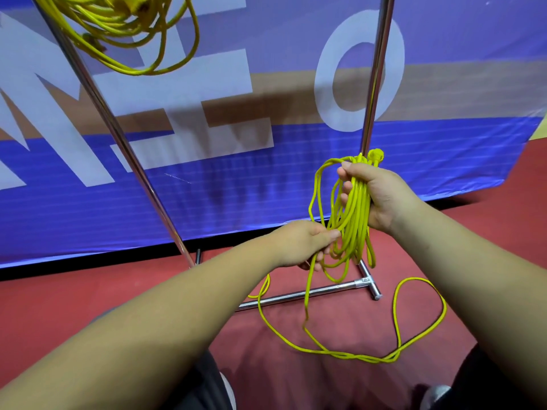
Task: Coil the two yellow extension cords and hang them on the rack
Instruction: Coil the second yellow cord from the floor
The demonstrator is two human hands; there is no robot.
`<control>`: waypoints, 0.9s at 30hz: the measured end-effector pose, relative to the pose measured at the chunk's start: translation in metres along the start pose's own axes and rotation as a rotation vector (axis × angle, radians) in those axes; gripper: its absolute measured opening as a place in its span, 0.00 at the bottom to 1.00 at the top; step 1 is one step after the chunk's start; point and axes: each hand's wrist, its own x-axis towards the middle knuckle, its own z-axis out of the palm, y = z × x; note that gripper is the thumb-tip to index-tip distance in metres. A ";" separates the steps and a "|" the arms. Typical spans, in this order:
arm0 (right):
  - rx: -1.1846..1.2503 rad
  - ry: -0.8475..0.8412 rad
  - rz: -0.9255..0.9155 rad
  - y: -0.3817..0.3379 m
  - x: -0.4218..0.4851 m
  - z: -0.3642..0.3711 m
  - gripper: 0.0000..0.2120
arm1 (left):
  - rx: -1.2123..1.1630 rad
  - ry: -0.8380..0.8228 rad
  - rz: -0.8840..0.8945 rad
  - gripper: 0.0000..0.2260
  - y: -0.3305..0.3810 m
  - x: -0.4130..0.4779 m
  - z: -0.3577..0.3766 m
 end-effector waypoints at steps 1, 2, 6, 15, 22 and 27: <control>0.020 -0.013 0.007 0.000 0.001 0.000 0.05 | -0.021 -0.016 -0.001 0.19 -0.002 0.000 0.001; 0.050 -0.030 0.010 -0.001 0.002 0.001 0.05 | -0.039 -0.054 0.017 0.19 -0.003 0.001 0.001; 0.095 -0.078 0.024 -0.003 0.004 0.001 0.06 | -0.049 -0.281 0.010 0.13 -0.015 0.004 0.002; 0.218 -0.104 0.042 -0.015 0.006 -0.009 0.06 | 0.475 -0.555 -0.192 0.08 -0.062 0.008 0.024; 0.345 -0.183 0.063 -0.022 0.004 -0.013 0.06 | 0.771 -0.561 -0.308 0.13 -0.091 0.009 0.019; 0.296 -0.194 0.045 -0.034 0.003 -0.017 0.07 | 0.946 -0.292 -0.337 0.14 -0.075 0.012 -0.021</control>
